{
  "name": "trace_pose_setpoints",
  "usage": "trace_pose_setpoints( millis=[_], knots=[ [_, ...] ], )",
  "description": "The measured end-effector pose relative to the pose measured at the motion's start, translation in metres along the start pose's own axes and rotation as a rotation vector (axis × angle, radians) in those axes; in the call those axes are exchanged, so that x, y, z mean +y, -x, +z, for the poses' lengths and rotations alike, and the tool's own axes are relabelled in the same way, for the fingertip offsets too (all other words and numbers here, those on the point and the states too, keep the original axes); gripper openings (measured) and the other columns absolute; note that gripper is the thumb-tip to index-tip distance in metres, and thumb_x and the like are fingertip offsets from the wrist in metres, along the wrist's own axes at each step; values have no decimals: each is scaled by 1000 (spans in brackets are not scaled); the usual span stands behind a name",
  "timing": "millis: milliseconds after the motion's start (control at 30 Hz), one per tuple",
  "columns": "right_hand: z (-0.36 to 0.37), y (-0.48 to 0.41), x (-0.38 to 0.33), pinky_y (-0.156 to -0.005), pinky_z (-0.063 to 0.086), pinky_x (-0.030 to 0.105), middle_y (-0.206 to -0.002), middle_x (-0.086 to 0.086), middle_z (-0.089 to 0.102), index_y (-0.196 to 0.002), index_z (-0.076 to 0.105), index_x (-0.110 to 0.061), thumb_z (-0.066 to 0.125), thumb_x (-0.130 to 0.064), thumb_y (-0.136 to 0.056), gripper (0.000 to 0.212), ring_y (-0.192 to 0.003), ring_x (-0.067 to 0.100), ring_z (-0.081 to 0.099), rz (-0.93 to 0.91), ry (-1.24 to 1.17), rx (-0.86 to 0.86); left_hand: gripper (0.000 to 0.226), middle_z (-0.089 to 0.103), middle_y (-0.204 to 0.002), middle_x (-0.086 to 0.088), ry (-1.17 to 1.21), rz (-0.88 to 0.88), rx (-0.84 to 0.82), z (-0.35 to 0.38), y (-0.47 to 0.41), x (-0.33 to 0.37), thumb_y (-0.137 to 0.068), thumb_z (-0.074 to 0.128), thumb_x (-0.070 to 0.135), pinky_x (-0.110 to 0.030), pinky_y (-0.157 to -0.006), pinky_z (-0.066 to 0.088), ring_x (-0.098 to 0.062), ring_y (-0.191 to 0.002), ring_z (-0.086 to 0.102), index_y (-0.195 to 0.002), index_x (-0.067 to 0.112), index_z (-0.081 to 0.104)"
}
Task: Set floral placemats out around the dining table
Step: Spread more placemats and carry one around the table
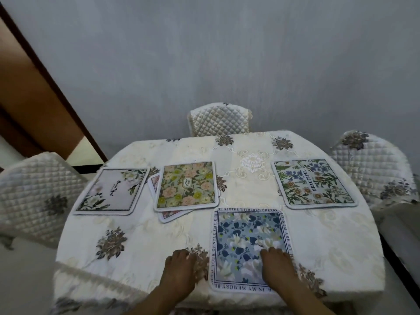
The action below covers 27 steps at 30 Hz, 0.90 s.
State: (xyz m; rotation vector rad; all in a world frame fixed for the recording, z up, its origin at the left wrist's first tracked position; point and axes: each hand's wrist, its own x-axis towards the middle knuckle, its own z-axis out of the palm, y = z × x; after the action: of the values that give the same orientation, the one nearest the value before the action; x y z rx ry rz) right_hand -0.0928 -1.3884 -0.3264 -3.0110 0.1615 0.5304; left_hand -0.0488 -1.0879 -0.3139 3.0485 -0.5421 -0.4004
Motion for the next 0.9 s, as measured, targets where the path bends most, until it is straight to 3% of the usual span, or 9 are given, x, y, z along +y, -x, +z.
trace_pose_setpoints(
  millis=[133,333,533,700,900],
  knots=[
    [-30,1,-67,-94,41,43,-118,10,58,-120,56,-17,53,-14,-86,34,-111,29,53,-113,44,51,51,46,-139,-8,-67,-67,16,-20,46,-84,-83,53,39,-43,-102,36,-31,-129,39,-130,23,48],
    [-69,14,-202,-89,44,40,-112,10,60,-108,57,-15,50,-18,-89,21,-105,30,55,-232,84,226,50,44,-136,-6,-34,-268,47,-56,136,-214,-83,52,43,-44,-98,37,-30,-124,41,-129,26,42],
    [-68,48,-318,-88,41,42,-111,7,58,-109,55,-18,49,-30,-92,21,-105,29,52,-246,166,304,50,45,-134,-9,25,-309,90,-80,211,-322,-84,53,43,-44,-99,36,-32,-125,41,-129,22,41],
    [-72,77,-352,-87,43,43,-109,7,58,-109,55,-18,51,-32,-90,23,-103,29,53,-185,191,319,43,50,-126,-10,49,-253,122,-100,224,-357,-84,53,42,-44,-96,38,-34,-120,43,-121,20,44],
    [-82,88,-331,-85,44,41,-112,9,57,-111,55,-17,50,-32,-93,24,-105,29,53,-96,218,277,43,50,-124,-10,65,-125,129,-110,197,-346,-87,52,42,-44,-95,41,-33,-118,44,-122,19,43]
  ],
)
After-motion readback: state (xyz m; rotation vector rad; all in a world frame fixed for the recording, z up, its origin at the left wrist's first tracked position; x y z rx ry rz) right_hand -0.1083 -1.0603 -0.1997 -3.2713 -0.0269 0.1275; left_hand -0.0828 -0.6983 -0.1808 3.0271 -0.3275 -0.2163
